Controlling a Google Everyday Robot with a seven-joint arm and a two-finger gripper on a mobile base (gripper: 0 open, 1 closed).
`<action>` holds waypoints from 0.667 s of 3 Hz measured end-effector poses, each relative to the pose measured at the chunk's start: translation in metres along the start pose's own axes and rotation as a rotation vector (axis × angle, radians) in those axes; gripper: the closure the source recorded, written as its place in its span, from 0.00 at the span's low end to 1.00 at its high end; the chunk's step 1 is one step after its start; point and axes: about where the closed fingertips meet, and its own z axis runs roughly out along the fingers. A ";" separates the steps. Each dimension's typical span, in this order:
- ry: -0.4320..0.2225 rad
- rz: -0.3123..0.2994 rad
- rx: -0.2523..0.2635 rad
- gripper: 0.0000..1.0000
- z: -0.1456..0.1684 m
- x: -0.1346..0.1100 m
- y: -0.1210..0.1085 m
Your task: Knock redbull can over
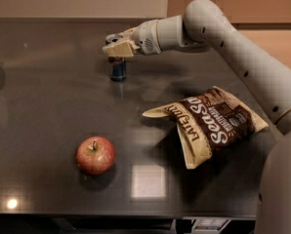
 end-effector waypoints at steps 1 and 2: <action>0.053 -0.031 -0.017 0.86 -0.008 -0.008 0.005; 0.180 -0.094 -0.043 1.00 -0.023 -0.011 0.009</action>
Offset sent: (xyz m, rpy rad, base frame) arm -0.0199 -0.0432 0.0332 -0.3877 -0.0583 0.1170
